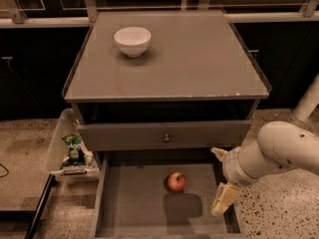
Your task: Pick apple from middle drawer and place on counter
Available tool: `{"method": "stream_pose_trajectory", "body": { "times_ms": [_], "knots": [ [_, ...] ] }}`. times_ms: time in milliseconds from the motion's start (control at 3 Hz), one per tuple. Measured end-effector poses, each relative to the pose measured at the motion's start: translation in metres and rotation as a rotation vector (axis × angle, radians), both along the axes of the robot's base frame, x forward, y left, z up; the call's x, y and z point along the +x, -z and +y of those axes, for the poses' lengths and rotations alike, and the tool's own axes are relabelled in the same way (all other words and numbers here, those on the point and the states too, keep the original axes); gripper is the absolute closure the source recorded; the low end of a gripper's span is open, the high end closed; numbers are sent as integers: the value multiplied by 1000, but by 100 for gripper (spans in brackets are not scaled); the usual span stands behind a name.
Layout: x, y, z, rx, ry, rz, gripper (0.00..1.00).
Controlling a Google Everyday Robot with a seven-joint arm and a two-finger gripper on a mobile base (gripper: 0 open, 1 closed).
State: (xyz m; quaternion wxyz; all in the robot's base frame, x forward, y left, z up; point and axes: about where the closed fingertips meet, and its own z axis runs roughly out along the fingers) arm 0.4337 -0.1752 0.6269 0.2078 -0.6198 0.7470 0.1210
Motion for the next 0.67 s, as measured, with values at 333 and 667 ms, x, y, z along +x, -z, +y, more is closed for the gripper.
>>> {"method": "stream_pose_trajectory", "body": {
  "times_ms": [333, 667],
  "knots": [
    [13, 29, 1, 2, 27, -4, 0],
    [36, 70, -1, 34, 37, -68, 0]
  ]
}}
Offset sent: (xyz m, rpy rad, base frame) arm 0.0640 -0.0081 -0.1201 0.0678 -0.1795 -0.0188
